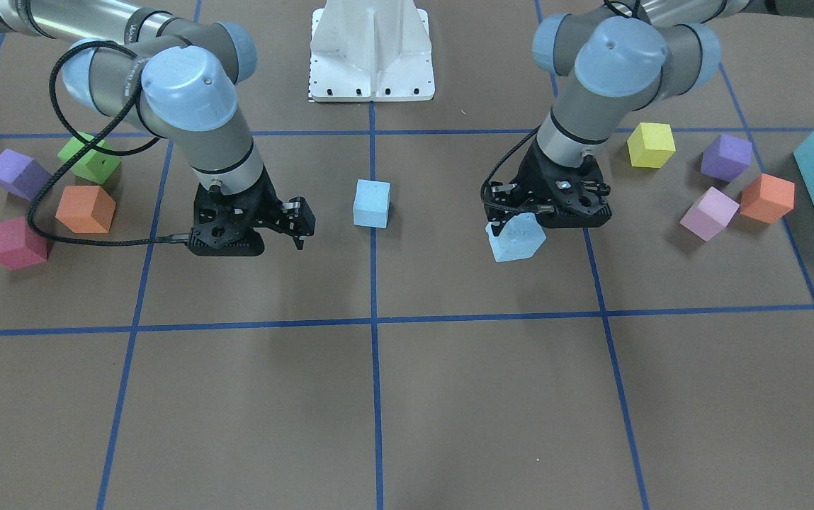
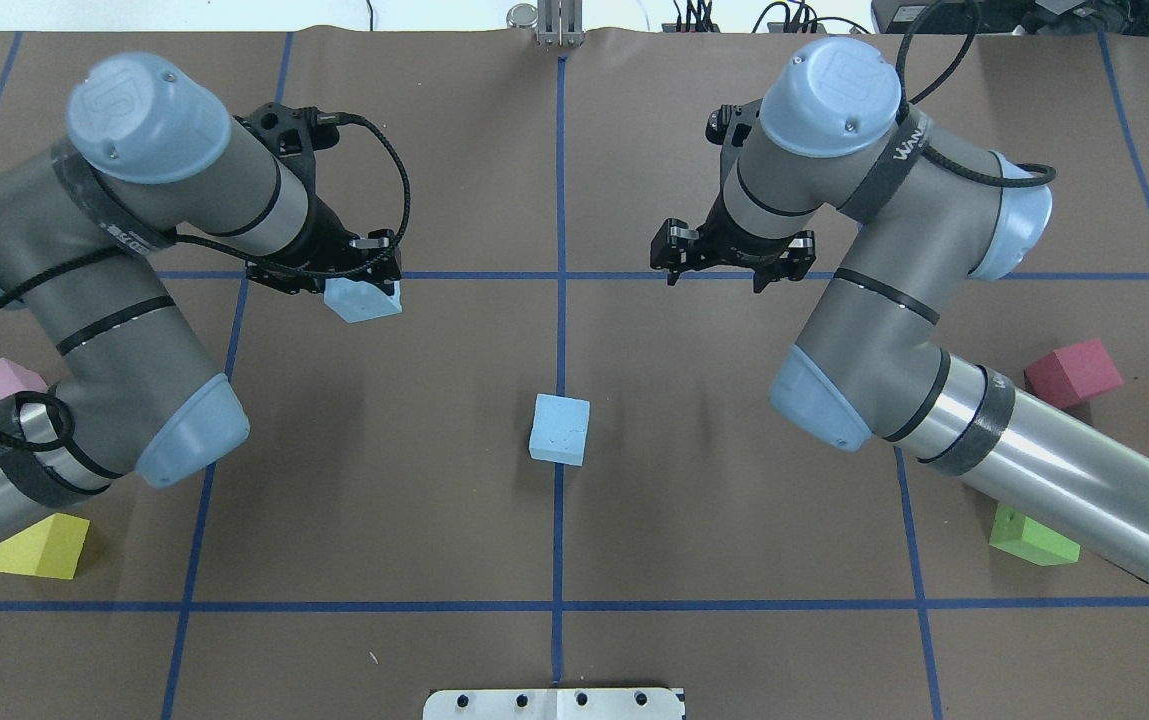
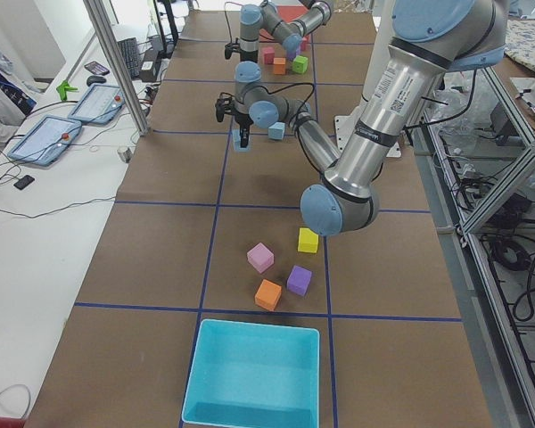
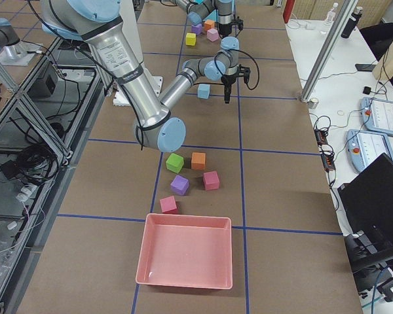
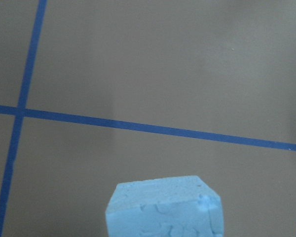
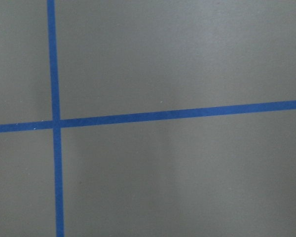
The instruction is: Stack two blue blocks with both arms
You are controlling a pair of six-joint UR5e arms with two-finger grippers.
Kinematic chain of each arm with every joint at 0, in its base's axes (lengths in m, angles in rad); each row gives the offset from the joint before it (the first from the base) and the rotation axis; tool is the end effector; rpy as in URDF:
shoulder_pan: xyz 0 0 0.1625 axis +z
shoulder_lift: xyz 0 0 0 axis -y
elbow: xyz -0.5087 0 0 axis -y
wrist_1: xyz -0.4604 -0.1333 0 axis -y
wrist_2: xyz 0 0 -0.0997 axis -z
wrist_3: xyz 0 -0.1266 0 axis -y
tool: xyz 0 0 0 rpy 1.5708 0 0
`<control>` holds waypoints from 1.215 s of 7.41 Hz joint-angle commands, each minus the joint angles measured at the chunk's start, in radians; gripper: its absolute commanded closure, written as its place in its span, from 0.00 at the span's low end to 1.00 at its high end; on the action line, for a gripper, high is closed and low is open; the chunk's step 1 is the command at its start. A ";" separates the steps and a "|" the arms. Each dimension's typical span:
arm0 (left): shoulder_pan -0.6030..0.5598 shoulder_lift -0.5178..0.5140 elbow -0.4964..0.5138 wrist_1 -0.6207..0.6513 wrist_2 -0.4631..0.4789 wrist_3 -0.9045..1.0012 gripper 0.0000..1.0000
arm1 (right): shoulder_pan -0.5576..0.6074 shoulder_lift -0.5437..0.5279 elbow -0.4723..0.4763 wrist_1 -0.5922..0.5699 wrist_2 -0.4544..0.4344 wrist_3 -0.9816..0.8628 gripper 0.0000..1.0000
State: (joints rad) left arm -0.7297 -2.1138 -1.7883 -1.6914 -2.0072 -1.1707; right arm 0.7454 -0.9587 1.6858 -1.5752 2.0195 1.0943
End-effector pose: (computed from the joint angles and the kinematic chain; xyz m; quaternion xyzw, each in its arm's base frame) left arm 0.5046 -0.5584 0.2768 0.0575 0.4565 -0.0538 0.8862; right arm -0.5248 -0.5910 0.2924 0.0273 -0.4017 0.0443 0.9143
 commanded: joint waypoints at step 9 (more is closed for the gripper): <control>0.219 -0.272 0.089 0.273 0.146 0.079 0.47 | 0.086 -0.066 -0.001 0.011 0.053 -0.165 0.00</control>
State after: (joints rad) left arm -0.5368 -2.3835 -1.7098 -1.4143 -1.8682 -1.0884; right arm 0.8313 -1.0246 1.6842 -1.5647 2.0722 0.9296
